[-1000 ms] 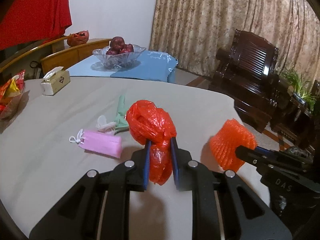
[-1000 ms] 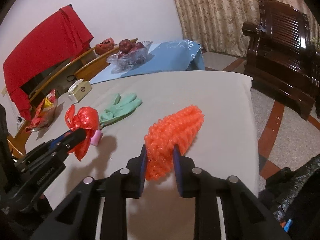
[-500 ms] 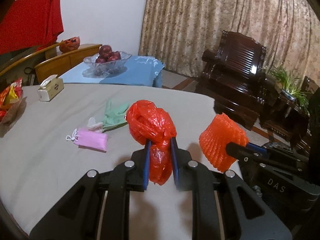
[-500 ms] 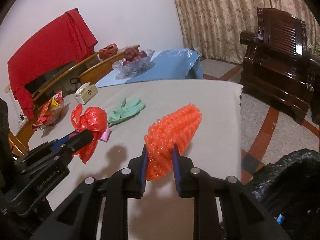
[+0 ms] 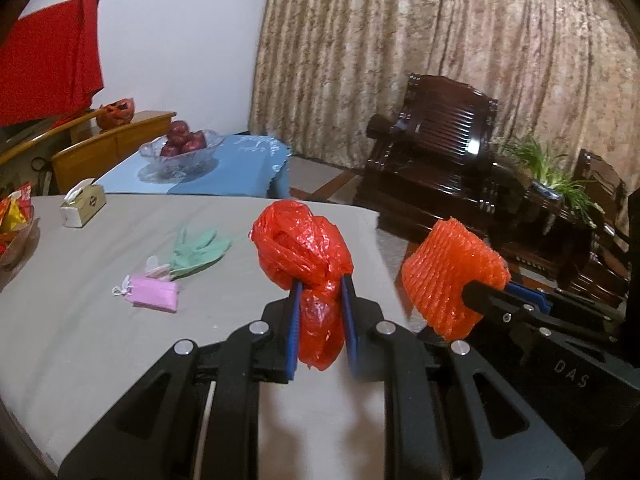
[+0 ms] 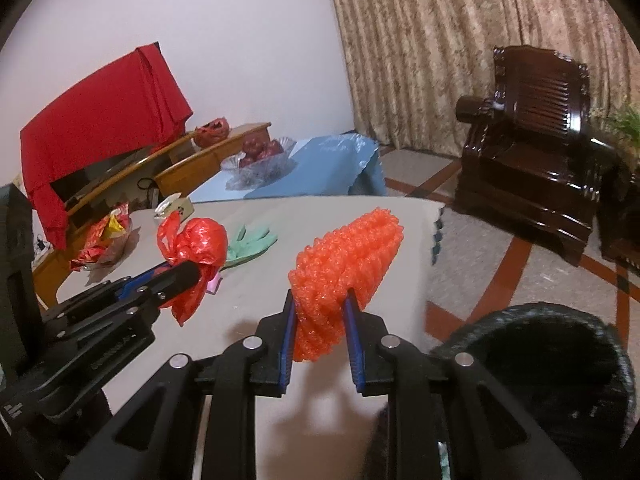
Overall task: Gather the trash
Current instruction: 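Carry the red bag and orange net with both tools over the black bin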
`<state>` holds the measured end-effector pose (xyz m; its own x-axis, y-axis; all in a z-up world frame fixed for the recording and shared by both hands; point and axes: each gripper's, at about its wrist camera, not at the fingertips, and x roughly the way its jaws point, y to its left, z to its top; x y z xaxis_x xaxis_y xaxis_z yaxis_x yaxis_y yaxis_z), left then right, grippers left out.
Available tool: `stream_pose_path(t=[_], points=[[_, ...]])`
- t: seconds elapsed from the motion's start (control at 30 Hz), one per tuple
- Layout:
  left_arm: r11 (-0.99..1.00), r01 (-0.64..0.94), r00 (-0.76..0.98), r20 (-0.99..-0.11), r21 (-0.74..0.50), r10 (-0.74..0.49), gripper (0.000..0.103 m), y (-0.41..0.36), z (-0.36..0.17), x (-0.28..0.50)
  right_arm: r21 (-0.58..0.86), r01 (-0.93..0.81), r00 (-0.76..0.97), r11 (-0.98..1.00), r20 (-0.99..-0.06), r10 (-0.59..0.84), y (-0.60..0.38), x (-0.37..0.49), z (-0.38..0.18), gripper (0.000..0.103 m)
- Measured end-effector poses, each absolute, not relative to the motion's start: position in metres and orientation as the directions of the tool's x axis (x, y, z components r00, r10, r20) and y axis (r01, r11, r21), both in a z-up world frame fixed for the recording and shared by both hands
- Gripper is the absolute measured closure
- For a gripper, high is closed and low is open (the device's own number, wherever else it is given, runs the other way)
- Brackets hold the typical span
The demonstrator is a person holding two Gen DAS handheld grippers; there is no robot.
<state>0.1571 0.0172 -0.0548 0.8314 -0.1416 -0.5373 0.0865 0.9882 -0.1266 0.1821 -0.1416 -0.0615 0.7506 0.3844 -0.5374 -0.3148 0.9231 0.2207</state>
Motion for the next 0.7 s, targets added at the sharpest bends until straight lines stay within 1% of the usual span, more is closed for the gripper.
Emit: stream_pose_path(t=[0.27,0.7], points=[[0.972,0.186,0.818,-0.524,-0.147,-0.236,0.086,-0.026,-0.047,0.141,0.195,-0.253,0.792,0.947,-0.521,0.319,-0.188,0.143,-0.047,0.081],[0.923,0.350,0.752,-0.540,-0.161,-0.379,0.085,-0.110,-0.065,0.129,0.177,-0.083,0.810,0.981,-0.561,0.170,-0.263,0.098,-0.063,0.081]])
